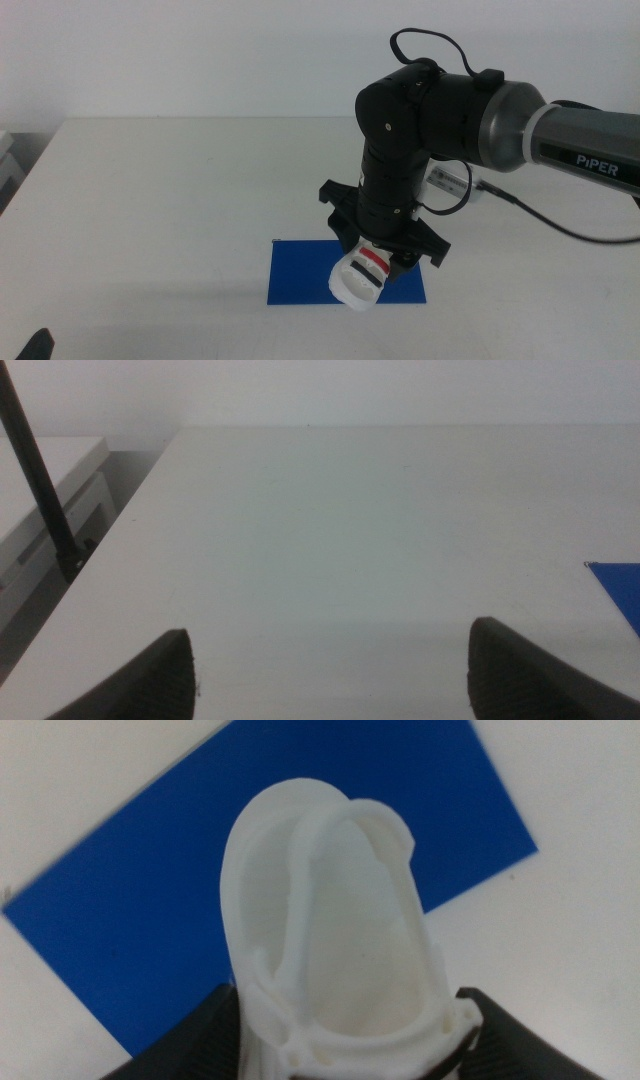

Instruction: Use one arm to grab the shoe from the table and place it on the mat.

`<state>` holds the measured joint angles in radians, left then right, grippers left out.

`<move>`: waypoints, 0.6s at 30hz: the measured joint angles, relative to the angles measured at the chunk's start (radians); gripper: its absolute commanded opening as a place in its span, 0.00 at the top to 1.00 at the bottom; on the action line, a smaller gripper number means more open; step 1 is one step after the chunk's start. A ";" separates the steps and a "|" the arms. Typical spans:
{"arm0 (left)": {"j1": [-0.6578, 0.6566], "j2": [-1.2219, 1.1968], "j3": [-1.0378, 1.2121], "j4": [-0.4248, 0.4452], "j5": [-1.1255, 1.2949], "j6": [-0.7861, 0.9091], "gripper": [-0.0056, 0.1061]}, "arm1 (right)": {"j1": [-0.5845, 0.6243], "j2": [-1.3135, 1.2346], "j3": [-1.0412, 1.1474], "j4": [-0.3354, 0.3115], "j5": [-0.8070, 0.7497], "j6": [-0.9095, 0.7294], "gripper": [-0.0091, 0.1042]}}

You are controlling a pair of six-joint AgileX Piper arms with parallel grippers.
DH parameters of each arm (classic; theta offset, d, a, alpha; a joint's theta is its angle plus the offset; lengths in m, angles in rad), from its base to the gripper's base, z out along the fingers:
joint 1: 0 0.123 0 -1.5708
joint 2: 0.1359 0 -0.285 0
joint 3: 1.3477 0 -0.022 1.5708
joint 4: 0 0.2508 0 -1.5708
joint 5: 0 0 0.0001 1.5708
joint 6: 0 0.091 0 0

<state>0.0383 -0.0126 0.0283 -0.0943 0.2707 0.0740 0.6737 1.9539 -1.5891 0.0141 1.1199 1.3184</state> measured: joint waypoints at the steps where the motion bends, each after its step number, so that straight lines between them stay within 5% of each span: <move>1: 0.000 0.000 0.000 0.000 0.000 0.000 0.11 | 0.000 0.000 0.000 -0.002 0.002 0.041 0.95; 18: 0.000 0.000 0.000 0.000 0.000 0.000 0.11 | 0.000 0.000 0.000 -0.083 0.001 0.273 0.95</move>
<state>0.0383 -0.0126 0.0283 -0.0943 0.2707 0.0740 0.6737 1.9539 -1.5891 -0.0685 1.1211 1.5918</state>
